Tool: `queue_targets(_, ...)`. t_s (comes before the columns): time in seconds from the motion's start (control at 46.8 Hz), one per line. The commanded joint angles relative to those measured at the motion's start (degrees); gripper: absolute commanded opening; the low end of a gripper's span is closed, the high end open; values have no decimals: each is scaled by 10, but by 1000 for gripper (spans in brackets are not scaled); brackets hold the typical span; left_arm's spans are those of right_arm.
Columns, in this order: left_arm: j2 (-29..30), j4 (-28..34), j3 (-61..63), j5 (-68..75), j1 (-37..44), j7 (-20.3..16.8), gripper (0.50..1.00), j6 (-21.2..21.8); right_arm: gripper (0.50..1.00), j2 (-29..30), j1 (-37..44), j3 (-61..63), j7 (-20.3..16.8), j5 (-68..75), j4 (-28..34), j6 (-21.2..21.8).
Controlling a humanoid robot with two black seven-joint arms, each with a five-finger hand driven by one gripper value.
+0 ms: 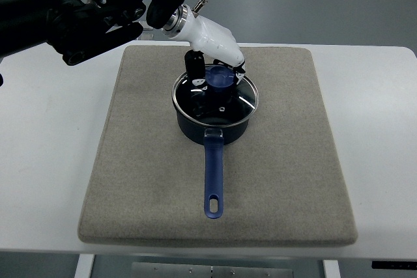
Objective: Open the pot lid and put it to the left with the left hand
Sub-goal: 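Close the left hand fingers around the blue lid knob, then lift the glass lid off the saucepan with the left hand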
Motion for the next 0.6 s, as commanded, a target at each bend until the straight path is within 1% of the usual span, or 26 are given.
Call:
queue_targets(0.0, 0, 0, -1, -1, -1, 0, 500, 1, 917, 0, 0, 0, 0, 0, 0, 0)
queue_targets(0.278, 5, 11, -30, -2, -5, 0, 500, 2, 917, 0, 0, 0, 0, 0, 0, 0)
queue_targets(0.47, 13, 54, -44, -4, -6, 0, 500, 2, 917, 0, 0, 0, 0, 0, 0, 0)
queue_targets(0.577, 34, 62, -45, -5, -6, 0, 500, 1, 917, 0, 0, 0, 0, 0, 0, 0)
